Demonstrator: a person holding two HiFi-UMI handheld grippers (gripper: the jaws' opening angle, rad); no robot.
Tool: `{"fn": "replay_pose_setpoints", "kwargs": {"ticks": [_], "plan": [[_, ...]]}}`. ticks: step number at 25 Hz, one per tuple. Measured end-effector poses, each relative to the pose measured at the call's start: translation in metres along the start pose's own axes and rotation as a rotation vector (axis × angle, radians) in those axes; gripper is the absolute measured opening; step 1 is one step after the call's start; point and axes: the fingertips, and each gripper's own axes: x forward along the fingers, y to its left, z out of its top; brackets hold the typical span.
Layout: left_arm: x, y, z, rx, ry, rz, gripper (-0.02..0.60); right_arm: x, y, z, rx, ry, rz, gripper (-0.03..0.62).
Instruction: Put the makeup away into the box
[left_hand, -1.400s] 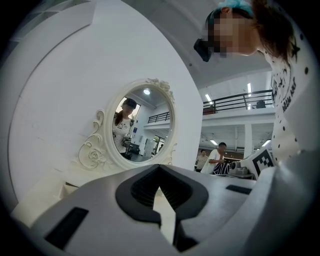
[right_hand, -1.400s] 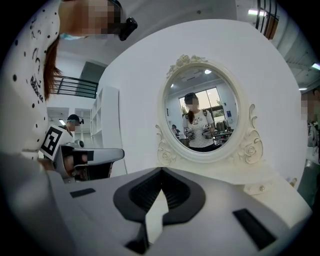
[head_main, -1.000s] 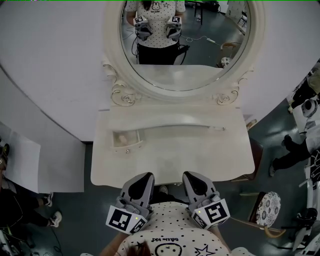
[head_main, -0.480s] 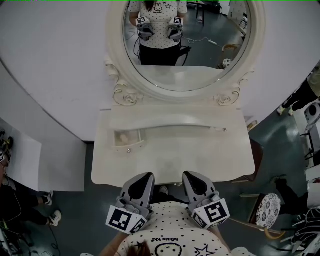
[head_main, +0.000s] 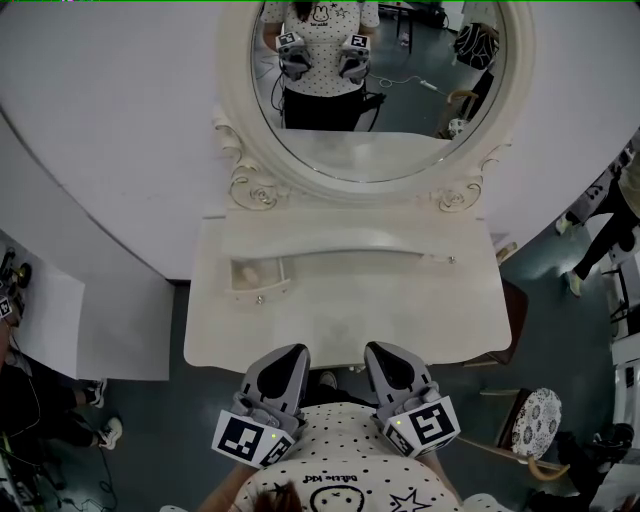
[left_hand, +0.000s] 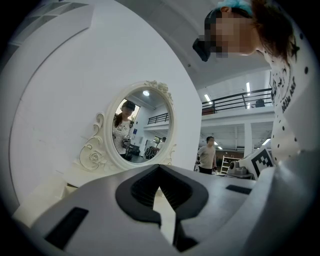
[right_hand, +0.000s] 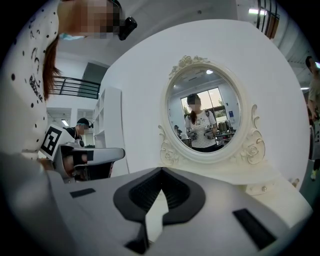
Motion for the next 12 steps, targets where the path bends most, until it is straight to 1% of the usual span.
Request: {"fn": "replay_pose_setpoints", "kwargs": {"ticks": [7, 12], "plan": [[-0.0004, 0.0011, 0.0025, -0.004, -0.002, 0.007, -0.005, 0.0019, 0.0019, 0.0009, -0.004, 0.006, 0.012, 0.006], [0.0014, 0.0, 0.0018, -0.002, -0.002, 0.0, -0.005, 0.0024, 0.0004, 0.0034, -0.027, -0.015, 0.012, 0.006]]}}
